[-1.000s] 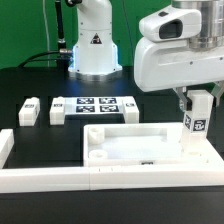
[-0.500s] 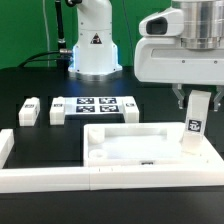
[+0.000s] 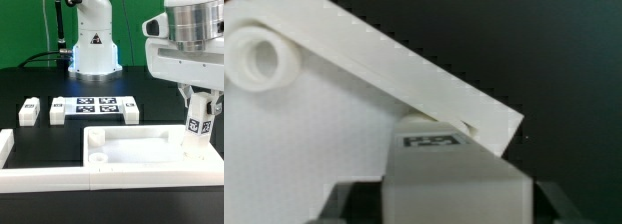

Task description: Assemble desk

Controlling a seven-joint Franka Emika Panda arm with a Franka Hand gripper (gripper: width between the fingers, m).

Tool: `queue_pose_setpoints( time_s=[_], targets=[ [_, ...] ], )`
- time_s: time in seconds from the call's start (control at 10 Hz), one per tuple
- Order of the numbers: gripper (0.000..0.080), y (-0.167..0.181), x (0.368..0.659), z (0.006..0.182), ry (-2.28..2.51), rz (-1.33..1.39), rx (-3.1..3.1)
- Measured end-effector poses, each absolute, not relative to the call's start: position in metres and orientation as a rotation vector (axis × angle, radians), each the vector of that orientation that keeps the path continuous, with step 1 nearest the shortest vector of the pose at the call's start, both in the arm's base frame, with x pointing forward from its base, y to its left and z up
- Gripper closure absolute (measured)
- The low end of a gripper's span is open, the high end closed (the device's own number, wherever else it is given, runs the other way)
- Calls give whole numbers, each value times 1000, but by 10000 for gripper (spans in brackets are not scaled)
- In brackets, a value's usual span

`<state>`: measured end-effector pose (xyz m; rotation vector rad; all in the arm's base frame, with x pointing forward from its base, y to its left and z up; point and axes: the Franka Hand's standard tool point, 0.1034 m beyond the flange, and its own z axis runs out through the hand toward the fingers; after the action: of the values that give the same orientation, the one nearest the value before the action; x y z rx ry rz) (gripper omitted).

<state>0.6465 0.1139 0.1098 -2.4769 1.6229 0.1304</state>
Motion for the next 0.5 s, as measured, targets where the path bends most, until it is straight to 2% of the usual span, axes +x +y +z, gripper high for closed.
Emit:
queue_pose_setpoints(
  time_s=[0.3, 0.5],
  targets=[
    [497, 115, 649, 109, 1863, 144, -2266],
    [493, 114, 646, 108, 1863, 134, -2245]
  ],
)
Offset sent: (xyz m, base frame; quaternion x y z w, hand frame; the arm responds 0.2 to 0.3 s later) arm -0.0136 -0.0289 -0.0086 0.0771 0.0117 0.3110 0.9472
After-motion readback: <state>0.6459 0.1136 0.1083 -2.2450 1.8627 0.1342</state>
